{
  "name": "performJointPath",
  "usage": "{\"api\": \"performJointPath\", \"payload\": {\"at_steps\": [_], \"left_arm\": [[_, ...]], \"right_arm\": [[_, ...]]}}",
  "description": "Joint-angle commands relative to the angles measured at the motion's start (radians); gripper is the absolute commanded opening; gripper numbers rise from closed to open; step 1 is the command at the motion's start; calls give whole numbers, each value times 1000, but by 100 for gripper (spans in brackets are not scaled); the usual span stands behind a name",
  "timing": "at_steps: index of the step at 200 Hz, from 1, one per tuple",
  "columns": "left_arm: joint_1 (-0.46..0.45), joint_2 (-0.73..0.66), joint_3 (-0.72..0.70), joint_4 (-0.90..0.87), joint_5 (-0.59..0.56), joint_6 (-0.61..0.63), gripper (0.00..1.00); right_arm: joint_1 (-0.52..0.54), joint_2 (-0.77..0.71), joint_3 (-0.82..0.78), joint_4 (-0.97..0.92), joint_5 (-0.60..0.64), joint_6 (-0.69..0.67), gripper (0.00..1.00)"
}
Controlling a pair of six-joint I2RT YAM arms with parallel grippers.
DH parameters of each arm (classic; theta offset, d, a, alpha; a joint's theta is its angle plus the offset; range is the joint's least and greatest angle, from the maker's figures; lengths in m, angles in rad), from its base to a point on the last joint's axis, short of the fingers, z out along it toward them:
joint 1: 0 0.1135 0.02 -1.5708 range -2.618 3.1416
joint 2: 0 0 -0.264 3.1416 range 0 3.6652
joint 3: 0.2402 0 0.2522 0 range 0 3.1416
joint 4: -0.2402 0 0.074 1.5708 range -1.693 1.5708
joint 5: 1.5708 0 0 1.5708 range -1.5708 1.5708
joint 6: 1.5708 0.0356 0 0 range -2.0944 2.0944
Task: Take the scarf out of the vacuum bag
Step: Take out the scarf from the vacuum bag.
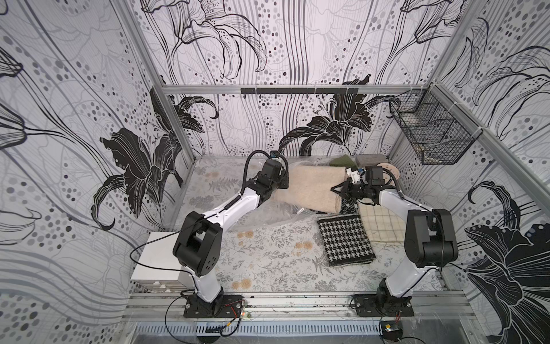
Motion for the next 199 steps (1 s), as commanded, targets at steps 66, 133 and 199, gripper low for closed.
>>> {"api": "performJointPath", "payload": {"at_steps": [66,133,199], "left_arm": [[28,3,58,3,-14,15,0],[77,14,81,-19,19,5,0],[95,32,94,-43,31,9,0]], "right_arm": [[-11,8,5,100,-53,73,0],[48,54,65,105,-37,88,0],[52,39,69,90,-23,80,0]]}}
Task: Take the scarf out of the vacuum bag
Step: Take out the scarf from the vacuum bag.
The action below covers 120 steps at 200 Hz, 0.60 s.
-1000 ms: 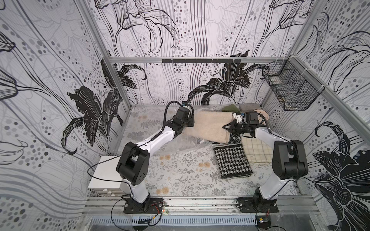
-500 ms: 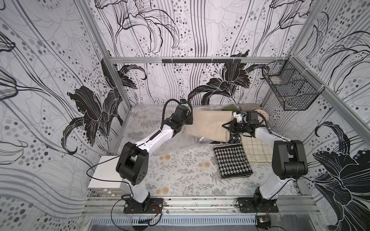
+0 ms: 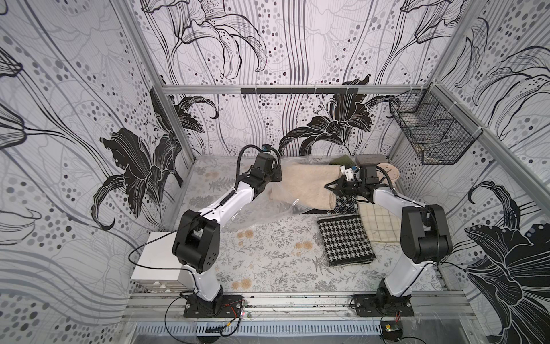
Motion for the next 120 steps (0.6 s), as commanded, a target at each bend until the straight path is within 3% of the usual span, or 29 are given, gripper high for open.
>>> {"api": "performJointPath", "payload": {"at_steps": [1,120], "left_arm": [[10,13,27,10,11,3,0],[10,4,-1,29,11,0,0]], "right_arm": [[0,-13,32,4,13,-8,0],[-55,-61,-26,-27,11,-41,0]]}}
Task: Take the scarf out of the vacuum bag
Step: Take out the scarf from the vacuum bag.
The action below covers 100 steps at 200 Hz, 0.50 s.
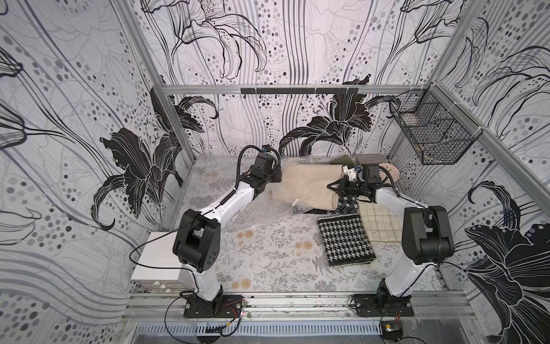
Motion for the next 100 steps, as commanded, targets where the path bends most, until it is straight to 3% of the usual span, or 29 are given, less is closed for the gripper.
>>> {"api": "performJointPath", "payload": {"at_steps": [1,100], "left_arm": [[9,0,-1,36,2,-1,0],[8,-2,-3,39,6,-8,0]], "right_arm": [[-25,-43,-23,8,1,-16,0],[-50,-79,-33,-6,-11,-17,0]]}}
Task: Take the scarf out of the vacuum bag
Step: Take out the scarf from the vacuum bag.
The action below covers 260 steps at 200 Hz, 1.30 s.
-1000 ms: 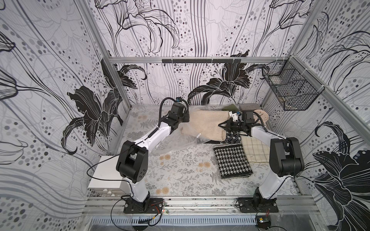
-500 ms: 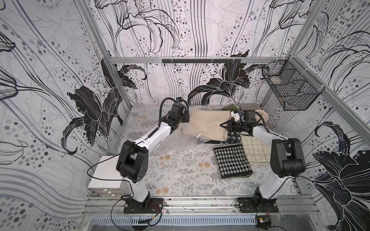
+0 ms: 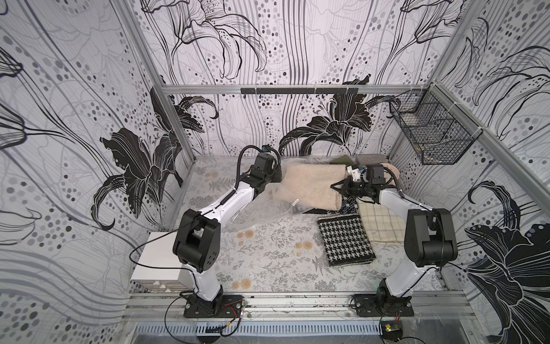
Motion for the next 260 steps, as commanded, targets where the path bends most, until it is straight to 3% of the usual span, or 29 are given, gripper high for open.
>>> {"api": "performJointPath", "payload": {"at_steps": [1,105,224,260], "left_arm": [[8,-1,-3,39,4,-8,0],[7,17,41,7,0,-10,0],[7,17,39,10,-20,-10,0],[7,27,52,8,-12,-13,0]], "right_arm": [[-19,-48,-14,6,-9,-10,0],[-59,-132,-61,41,-23,22,0],[-73,-188,-39,-122,61,-82,0],[-75,-214,-56,-105,28,-62,0]]}}
